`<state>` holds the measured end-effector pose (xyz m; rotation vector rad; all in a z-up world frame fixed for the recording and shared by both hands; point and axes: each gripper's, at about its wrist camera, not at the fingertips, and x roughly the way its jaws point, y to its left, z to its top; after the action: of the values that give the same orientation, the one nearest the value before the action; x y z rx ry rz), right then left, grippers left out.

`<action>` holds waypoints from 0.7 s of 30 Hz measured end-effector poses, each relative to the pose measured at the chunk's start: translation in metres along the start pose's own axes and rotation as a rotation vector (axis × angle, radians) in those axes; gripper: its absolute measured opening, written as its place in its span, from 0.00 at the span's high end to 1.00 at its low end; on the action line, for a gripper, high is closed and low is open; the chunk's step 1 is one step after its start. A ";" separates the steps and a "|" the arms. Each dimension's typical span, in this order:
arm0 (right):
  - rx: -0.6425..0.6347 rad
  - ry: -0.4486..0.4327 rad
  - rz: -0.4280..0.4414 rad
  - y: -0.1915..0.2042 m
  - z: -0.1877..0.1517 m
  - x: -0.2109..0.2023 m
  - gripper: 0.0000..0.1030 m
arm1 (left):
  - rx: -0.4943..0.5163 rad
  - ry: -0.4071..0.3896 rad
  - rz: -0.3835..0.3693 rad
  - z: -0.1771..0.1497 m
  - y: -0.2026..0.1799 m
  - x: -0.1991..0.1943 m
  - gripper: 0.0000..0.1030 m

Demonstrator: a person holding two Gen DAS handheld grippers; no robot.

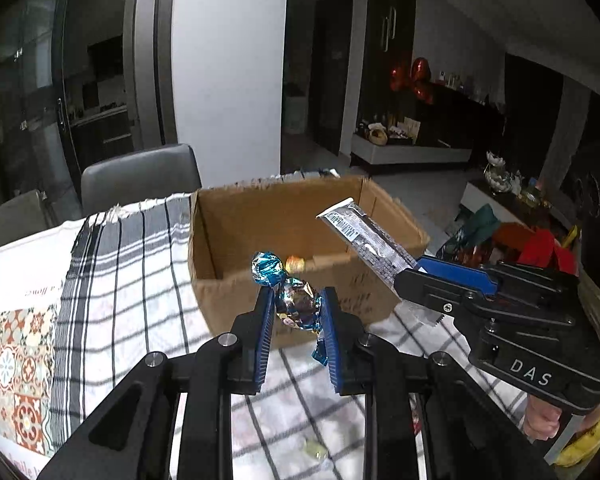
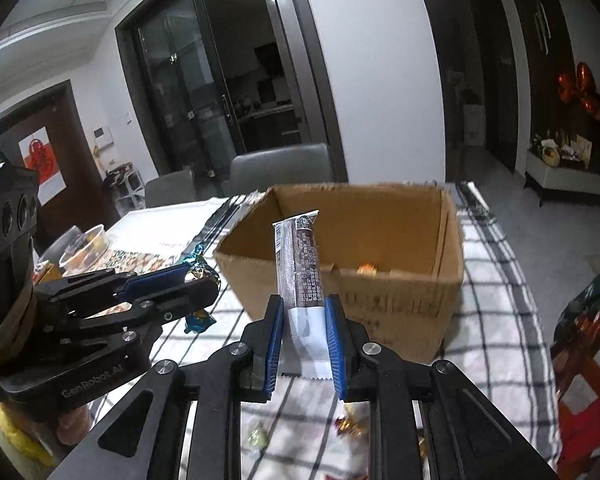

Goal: Organize snacks
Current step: 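Carry the blue sweet and wrapped bar with both tools over the box, then open both tools to drop the sweet and bar into the box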

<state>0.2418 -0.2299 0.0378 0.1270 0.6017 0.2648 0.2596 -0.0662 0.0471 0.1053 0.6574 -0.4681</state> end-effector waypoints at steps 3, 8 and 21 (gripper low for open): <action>-0.010 -0.009 -0.010 -0.003 0.015 0.003 0.78 | -0.009 -0.010 -0.003 0.015 0.003 0.005 0.76; -0.038 -0.010 -0.034 -0.010 0.035 0.013 0.78 | -0.016 -0.015 0.001 0.037 0.006 0.017 0.76; -0.061 0.013 -0.096 -0.032 0.059 0.043 0.78 | -0.013 0.000 0.023 0.064 0.012 0.063 0.76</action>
<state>0.3164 -0.2505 0.0565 0.0375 0.6103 0.1909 0.3452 -0.0949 0.0584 0.1007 0.6584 -0.4419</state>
